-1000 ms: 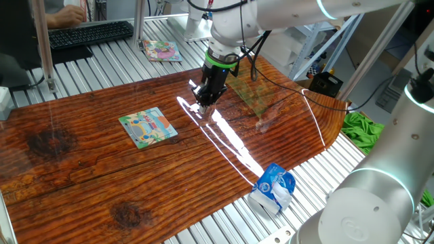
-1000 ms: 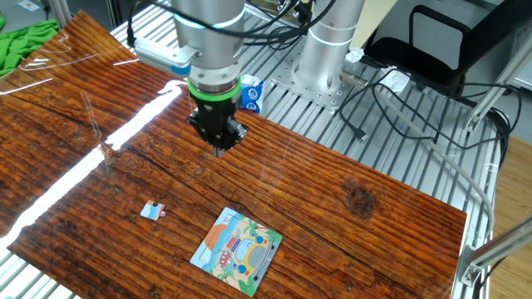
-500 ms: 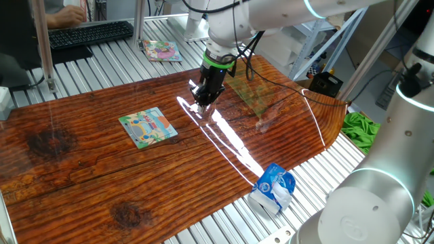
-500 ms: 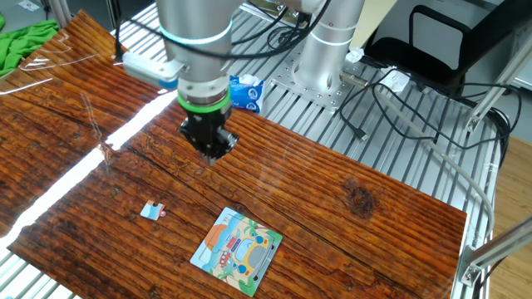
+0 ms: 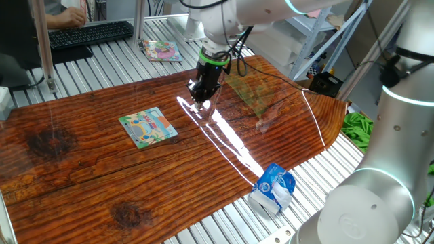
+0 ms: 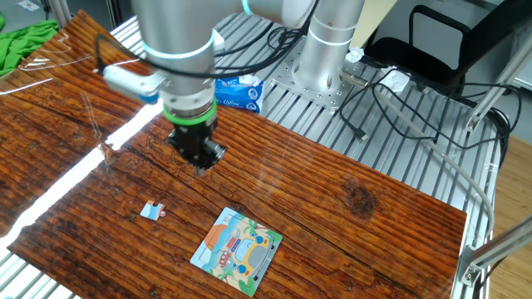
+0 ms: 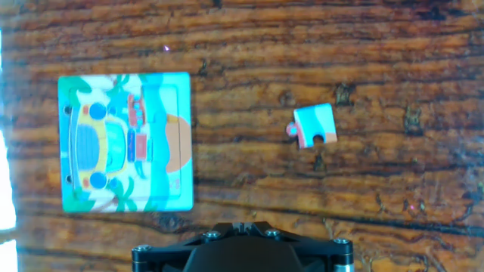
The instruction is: Assemble one piece of a puzzle
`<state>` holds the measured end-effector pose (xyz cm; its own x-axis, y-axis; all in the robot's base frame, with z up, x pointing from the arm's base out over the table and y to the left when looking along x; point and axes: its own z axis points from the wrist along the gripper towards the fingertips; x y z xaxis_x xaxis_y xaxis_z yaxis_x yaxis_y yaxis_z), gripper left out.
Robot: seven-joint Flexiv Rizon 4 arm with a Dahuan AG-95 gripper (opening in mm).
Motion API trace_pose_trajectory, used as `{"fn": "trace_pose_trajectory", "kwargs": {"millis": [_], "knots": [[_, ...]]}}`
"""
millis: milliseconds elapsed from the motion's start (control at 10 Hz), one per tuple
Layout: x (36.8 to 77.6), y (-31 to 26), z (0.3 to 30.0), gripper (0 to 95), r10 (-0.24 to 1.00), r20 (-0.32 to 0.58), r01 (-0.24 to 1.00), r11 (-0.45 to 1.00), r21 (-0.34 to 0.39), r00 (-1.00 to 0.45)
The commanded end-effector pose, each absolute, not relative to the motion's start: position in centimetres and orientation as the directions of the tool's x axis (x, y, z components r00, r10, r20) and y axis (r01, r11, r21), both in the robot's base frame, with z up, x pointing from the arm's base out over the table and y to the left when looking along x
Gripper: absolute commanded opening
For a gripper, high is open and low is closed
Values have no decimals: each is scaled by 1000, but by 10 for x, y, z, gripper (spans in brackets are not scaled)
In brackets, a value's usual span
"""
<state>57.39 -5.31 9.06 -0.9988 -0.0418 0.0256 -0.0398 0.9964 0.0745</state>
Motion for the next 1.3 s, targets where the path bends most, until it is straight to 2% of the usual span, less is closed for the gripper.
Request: {"fn": "trace_pose_trajectory", "kwargs": {"millis": [100, 600, 1300], "knots": [[584, -60, 84, 0, -54, 25, -52, 996, 73, -998], [601, -70, 73, 0, -82, 22, -80, 994, 70, -996], [602, -71, 74, 0, -85, 22, -84, 994, 66, -996]]}}
